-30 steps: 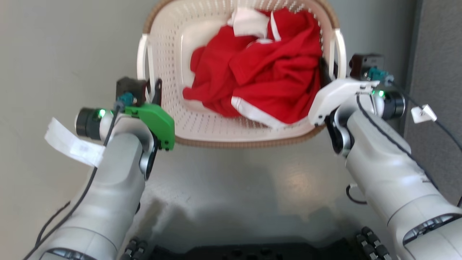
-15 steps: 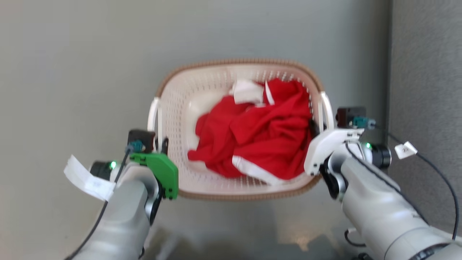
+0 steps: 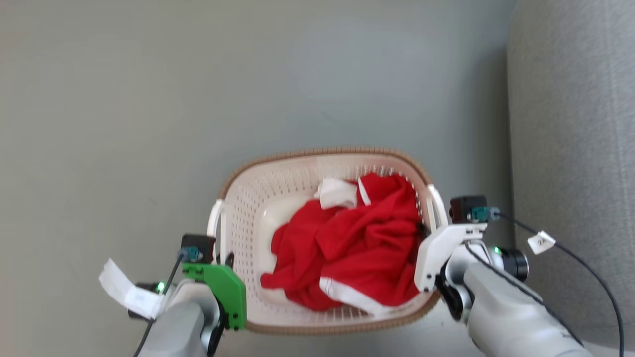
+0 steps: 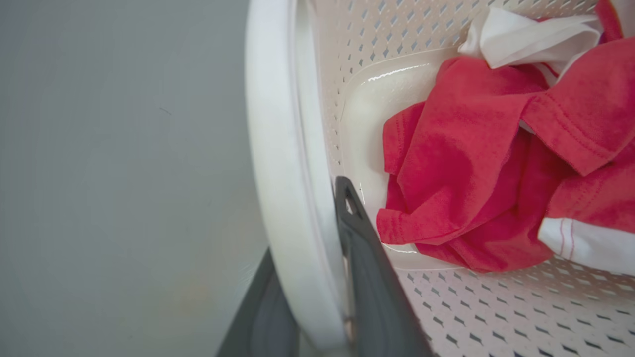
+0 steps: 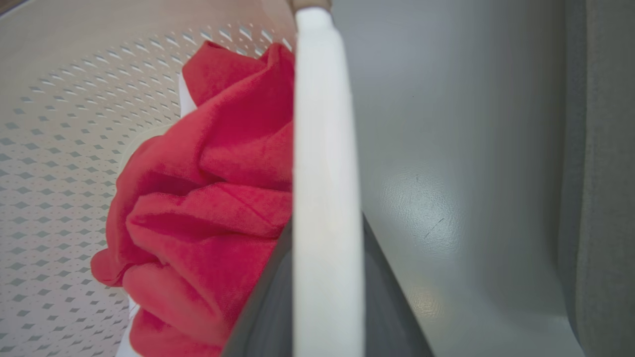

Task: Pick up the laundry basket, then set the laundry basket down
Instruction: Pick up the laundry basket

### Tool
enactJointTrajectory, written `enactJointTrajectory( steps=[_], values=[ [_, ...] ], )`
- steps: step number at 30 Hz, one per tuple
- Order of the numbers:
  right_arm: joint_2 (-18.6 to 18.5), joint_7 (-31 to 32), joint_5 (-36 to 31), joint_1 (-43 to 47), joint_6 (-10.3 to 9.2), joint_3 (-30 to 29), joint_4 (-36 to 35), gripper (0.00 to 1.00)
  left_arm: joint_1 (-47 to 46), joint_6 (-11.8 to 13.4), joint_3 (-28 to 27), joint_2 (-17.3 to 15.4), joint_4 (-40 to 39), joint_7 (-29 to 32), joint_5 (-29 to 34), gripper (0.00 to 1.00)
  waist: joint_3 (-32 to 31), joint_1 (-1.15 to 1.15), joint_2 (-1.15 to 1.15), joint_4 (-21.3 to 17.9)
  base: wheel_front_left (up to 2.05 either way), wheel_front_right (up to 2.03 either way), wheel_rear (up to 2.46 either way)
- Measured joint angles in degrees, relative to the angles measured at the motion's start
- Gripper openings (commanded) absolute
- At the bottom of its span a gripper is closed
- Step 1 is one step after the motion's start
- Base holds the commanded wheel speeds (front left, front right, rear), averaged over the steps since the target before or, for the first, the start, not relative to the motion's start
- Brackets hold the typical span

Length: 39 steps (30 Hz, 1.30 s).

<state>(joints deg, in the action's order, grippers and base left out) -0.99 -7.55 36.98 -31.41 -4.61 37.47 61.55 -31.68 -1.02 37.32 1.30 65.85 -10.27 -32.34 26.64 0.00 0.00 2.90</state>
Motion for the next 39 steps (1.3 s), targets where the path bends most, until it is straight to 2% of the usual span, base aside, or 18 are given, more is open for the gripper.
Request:
enactJointTrajectory(
  steps=[14, 20, 39],
  values=[
    [-0.3, 2.7, 5.3, 7.8, -0.14, 5.6, -1.9, 0.0, 7.2, 0.0, 2.3, -0.1, 0.8, 2.1, -2.6, 0.0, -12.1, 0.0, 0.0, -0.6, 0.0, 0.0, 0.0],
    [-0.5, 3.4, 6.6, 9.2, -1.07, 7.0, -2.6, 0.0, 8.2, 0.0, 3.5, -0.3, 0.6, 2.9, -2.8, 0.0, -15.9, 0.0, 0.0, -1.1, 0.0, 0.0, 0.0],
    [-0.9, 4.2, 10.3, 9.6, -2.49, 9.9, -3.4, 0.0, 8.2, 0.5, 5.4, -0.5, 0.3, 4.2, -4.4, 0.0, -18.1, 0.0, 0.0, -1.4, 0.0, 0.0, 0.0]
  ],
)
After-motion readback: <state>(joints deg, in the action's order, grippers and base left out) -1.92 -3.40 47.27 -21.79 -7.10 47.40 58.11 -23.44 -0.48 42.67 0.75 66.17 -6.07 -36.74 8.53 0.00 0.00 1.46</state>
